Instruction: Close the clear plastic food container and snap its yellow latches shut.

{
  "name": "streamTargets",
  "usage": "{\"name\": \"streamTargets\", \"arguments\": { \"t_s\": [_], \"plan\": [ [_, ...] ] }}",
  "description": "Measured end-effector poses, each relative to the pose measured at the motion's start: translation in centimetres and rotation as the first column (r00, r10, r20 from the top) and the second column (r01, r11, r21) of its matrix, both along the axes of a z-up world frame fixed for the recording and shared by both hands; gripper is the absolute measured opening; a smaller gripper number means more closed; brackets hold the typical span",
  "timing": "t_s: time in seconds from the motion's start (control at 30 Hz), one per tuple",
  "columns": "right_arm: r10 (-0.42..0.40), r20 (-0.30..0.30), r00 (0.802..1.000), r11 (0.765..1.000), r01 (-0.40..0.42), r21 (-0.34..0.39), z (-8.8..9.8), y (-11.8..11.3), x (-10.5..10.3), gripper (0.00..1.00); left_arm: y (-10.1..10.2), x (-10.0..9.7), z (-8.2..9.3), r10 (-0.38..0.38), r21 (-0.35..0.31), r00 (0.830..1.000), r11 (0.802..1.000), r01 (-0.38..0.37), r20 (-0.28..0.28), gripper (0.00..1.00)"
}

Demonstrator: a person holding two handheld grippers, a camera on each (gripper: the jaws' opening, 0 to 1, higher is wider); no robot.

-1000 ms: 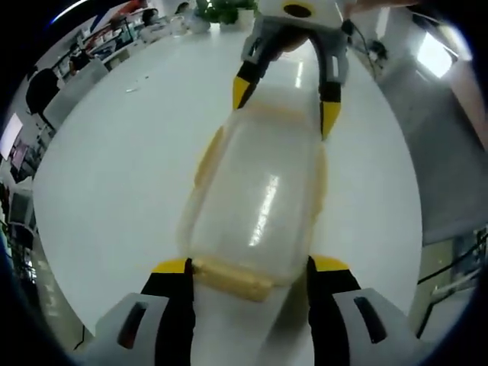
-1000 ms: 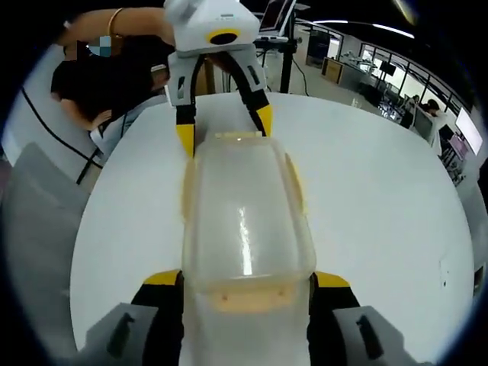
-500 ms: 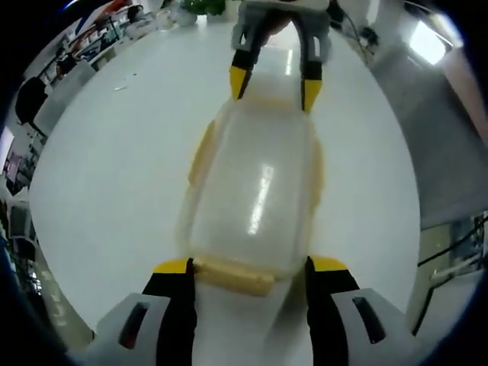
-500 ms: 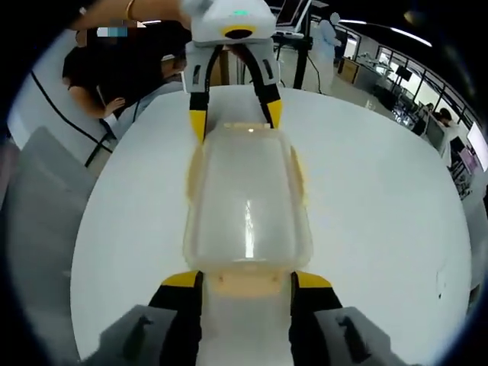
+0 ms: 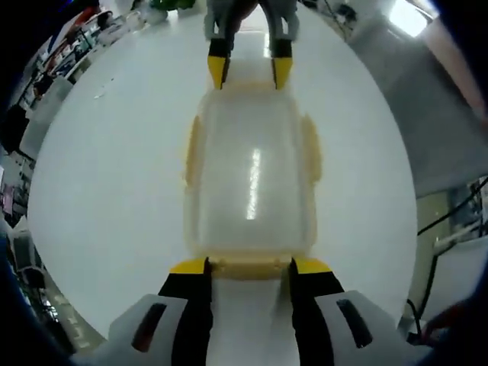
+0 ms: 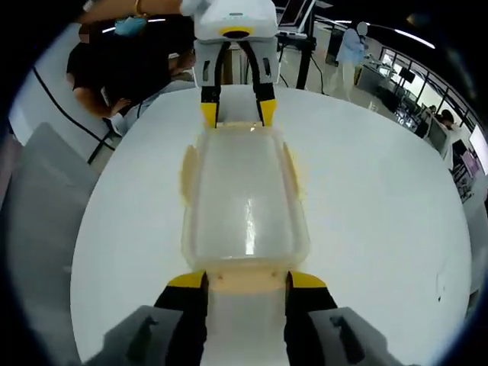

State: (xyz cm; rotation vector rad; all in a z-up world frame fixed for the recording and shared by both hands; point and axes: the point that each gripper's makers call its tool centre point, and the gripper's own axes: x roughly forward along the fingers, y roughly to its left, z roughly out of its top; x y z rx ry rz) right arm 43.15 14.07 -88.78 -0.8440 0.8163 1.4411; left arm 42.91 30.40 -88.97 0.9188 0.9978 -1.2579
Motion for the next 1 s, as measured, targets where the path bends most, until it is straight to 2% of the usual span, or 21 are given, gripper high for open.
{"name": "streamTargets", "arguments": {
  "t_s": [0.33,0.53,0.7,0.83,1.0],
  "plan": [
    [0.027,0.002,1.0,1.0,-0.027,-0.012,-0.1,0.0,-0.1,0.38,-0.1,0.0,0.1,0.003,-0.026,1.0,1.0,-0.003,0.004,0.38],
    [0.042,0.004,0.999,0.998,-0.042,-0.036,-0.1,0.1,-0.2,0.38,-0.2,0.1,0.1,-0.004,0.014,1.0,1.0,0.004,0.002,0.37],
    [0.039,0.008,0.999,0.998,-0.039,-0.05,-0.2,0.0,-0.3,0.37,-0.2,0.1,0.1,-0.018,0.013,1.0,1.0,0.018,0.001,0.37],
    [0.027,-0.004,1.0,0.998,-0.027,-0.062,-0.2,0.1,-0.2,0.37,-0.2,0.4,0.4,-0.034,0.032,0.999,0.999,0.033,0.033,0.37],
    [0.035,-0.024,0.999,0.997,-0.036,-0.071,0.2,-0.7,-0.7,0.37,-0.8,-0.1,1.4,-0.034,0.011,0.999,0.999,0.033,0.025,0.37]
  ]
}}
